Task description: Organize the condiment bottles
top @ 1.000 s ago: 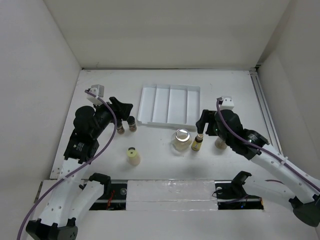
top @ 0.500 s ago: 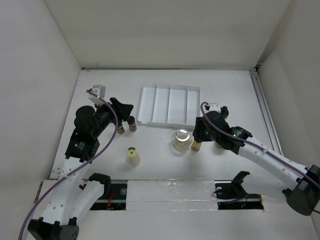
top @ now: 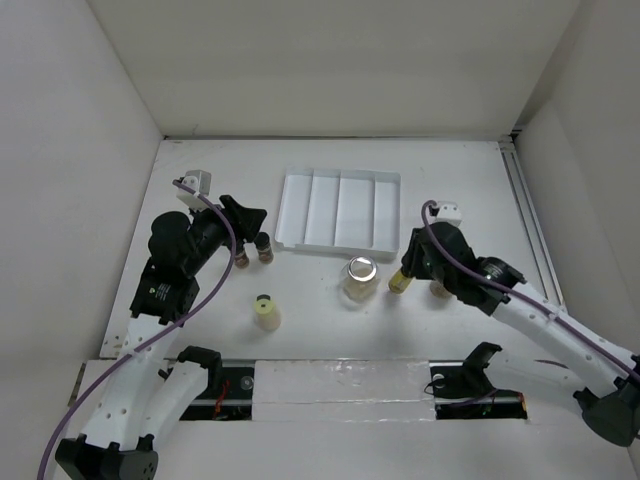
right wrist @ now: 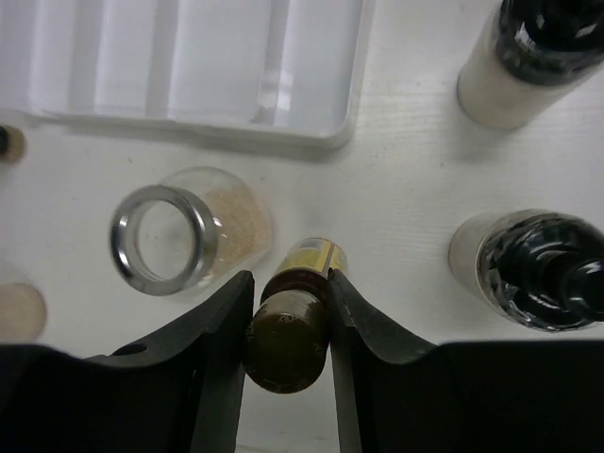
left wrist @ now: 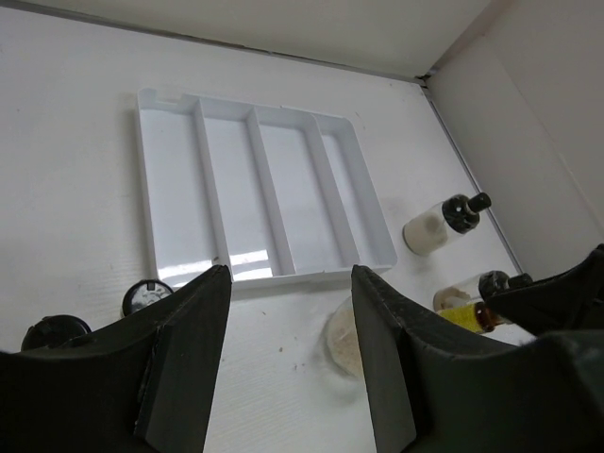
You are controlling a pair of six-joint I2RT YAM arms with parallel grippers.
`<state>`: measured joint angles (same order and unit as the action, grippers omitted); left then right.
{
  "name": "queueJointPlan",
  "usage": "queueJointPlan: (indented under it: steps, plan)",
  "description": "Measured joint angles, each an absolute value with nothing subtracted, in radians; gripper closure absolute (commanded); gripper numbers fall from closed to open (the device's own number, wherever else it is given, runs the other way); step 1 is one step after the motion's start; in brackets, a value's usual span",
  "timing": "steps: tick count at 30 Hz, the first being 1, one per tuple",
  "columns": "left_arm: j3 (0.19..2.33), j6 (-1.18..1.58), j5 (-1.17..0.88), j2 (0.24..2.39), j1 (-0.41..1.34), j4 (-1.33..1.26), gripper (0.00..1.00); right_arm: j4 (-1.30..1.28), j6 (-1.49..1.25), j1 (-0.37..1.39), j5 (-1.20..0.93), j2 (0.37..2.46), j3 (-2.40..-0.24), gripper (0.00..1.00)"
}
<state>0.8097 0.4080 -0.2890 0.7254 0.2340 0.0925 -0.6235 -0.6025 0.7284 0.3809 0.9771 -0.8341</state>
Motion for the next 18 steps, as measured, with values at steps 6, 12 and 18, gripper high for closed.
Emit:
queueJointPlan:
  steps: [6, 12, 18]
  plan:
    - [0.81, 0.408, -0.292, 0.725, 0.234, 0.088, 0.51, -0.575, -0.56, 0.728, 0.441, 0.963, -1.06, 0.84]
    - [0.81, 0.408, -0.302, 0.722, 0.234, 0.086, 0.51, -0.332, -0.451, 0.715, 0.43, 1.25, -1.318, 0.86]
    - [0.809, 0.408, -0.299, 0.691, 0.234, 0.086, 0.51, -0.184, -0.348, 0.672, 0.31, 1.718, -1.617, 0.88]
